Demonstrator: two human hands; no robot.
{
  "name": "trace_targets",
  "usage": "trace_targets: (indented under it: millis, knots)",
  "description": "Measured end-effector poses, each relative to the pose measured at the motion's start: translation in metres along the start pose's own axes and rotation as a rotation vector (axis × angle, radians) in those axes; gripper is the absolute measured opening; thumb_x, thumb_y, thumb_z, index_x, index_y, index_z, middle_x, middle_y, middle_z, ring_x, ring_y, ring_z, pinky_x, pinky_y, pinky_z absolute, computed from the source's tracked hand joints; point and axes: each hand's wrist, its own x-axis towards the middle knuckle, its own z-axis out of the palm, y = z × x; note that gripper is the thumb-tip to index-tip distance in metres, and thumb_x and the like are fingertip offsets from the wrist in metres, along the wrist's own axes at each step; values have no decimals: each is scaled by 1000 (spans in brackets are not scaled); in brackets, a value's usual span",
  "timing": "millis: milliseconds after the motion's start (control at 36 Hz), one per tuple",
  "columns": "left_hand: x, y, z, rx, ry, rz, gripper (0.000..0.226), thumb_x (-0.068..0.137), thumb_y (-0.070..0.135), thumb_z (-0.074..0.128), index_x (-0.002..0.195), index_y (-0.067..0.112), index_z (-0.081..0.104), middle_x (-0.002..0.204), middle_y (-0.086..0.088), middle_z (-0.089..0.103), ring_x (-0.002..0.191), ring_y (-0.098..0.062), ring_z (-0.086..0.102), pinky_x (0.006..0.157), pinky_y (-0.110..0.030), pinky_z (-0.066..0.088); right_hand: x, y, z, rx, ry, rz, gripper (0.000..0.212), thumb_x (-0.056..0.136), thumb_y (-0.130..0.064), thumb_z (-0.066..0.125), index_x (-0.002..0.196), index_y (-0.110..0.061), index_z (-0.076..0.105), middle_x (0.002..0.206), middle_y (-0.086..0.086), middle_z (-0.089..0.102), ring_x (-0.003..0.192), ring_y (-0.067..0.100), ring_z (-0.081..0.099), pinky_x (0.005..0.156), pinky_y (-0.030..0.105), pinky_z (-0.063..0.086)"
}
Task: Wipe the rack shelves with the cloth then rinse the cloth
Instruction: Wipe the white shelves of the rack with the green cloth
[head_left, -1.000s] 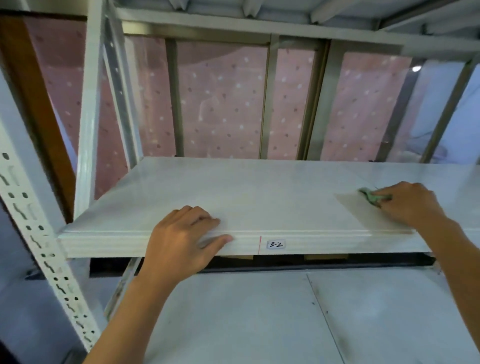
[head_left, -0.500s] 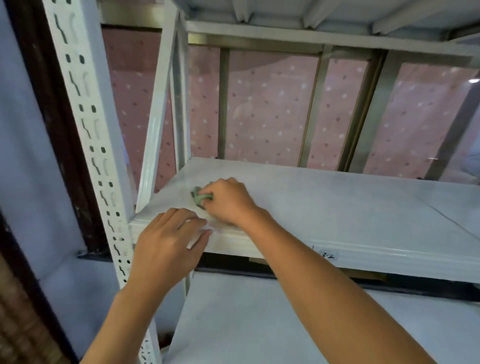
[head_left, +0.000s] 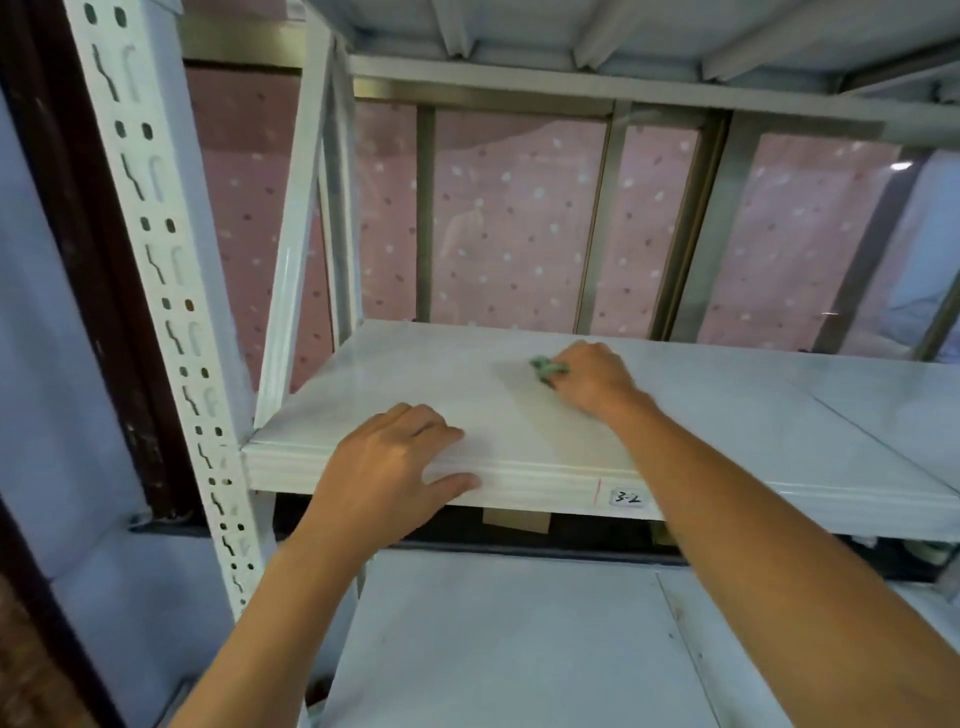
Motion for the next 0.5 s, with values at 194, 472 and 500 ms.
trace_targets:
  millis: [194, 472, 500]
  knots:
    - [37, 39, 26, -128, -116, -100, 70, 76, 80, 54, 115, 26, 75, 113, 14, 67, 103, -8, 61, 82, -25, 54, -3, 228, -60, -191, 115, 403, 53, 90, -55, 53, 106, -8, 70, 110, 19, 67, 99, 38, 62, 81, 38, 49]
    - [42, 39, 29, -190, -236, -259, 79, 63, 93, 47, 103, 31, 74, 103, 23, 59, 101, 0, 55, 83, -21, 49, 38, 192, -48, -206, 77, 409, 39, 90, -35, 59, 113, -4, 62, 110, 18, 65, 100, 35, 63, 83, 36, 51]
    - [41, 40, 29, -186, -233, -254, 79, 65, 92, 47, 104, 30, 74, 104, 23, 59, 101, 0, 55, 82, -20, 49, 45, 171, -40, -190, 74, 374, 37, 90, -32, 59, 114, -4, 62, 110, 18, 65, 100, 35, 63, 83, 36, 51]
